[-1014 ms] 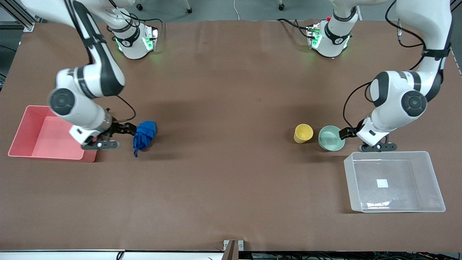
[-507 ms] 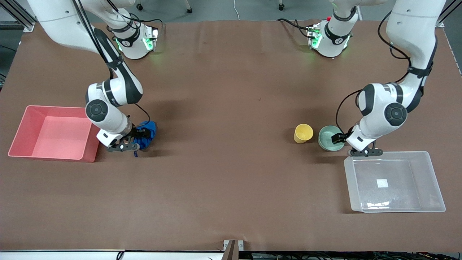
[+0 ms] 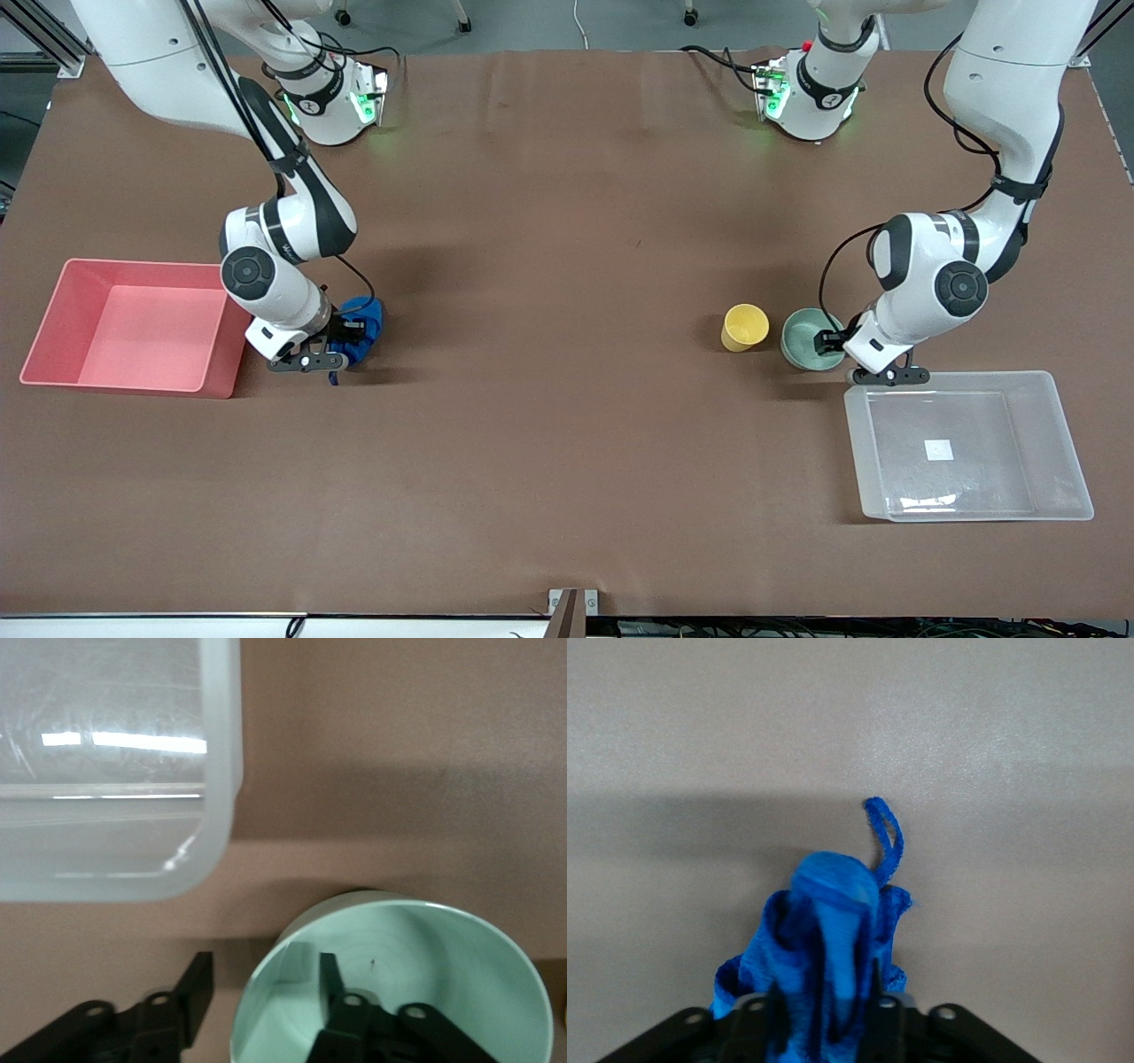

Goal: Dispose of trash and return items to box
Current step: 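Carry the cloth into the pink bin while the left gripper moves the bowl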

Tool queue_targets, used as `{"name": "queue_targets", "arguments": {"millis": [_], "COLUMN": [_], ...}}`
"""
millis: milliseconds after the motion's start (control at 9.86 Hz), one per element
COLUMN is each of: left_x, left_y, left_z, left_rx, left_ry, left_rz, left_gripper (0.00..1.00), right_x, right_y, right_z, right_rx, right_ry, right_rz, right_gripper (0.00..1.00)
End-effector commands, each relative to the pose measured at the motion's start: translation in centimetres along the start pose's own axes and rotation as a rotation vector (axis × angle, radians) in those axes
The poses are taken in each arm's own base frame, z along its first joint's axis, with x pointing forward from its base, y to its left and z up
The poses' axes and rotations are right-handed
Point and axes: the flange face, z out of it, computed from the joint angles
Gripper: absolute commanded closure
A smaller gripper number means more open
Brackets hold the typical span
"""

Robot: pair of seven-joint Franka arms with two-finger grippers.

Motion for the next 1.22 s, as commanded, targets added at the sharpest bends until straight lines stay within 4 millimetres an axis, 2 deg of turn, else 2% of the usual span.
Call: {"name": "queue_targets", "arguments": {"millis": [0, 101, 203, 406, 507, 609, 710, 812, 913, 1116], "left_x": [-1.1, -1.0, -0.8, 0.0, 0.8, 1.9, 3.1, 4.5, 5.5, 7.8], "left_y": [-0.2, -0.1, 0.0, -0.2, -1.2, -1.4, -1.3, -1.7, -3.0, -6.3], "left_z": [0.7, 0.3, -1.0, -4.9, -7.4, -9.9, -12.5, -14.9, -16.9, -19.0], "left_rx": [-0.016, -0.016, -0.016, -0.011, -0.012, -0.012, -0.015, -0.016, -0.017, -0.020], "left_ry": [-0.011, -0.006, 0.012, 0.003, -0.014, -0.026, -0.034, -0.029, -0.022, 0.021], "left_rz": [0.012, 0.019, 0.024, 0.054, 0.050, 0.057, 0.059, 0.056, 0.050, 0.072], "left_gripper": [0.95, 0.95, 0.97, 0.98, 0.98, 0.98, 0.98, 0.98, 0.98, 0.98], "right_x": [-0.4, -0.4, -0.2, 1.2, 2.2, 2.8, 3.1, 3.0, 2.5, 1.3], "right_y": [0.3, 0.4, 0.3, 0.4, 0.5, 1.3, 2.9, 6.7, 11.2, 20.0], "right_z": [0.0, -0.3, -1.5, -9.0, -13.7, -17.6, -20.9, -23.3, -24.5, -24.6], "right_rx": [-0.005, -0.008, -0.015, -0.068, -0.084, -0.101, -0.109, -0.100, -0.082, -0.055], "right_ry": [0.016, 0.013, 0.007, -0.072, -0.096, -0.127, -0.164, -0.188, -0.187, -0.196], "right_rz": [0.016, 0.042, 0.065, 0.108, 0.114, 0.120, 0.096, 0.068, 0.026, -0.045], "right_gripper": [0.99, 0.99, 1.00, 1.00, 1.00, 0.99, 0.99, 0.99, 0.99, 0.99]}}
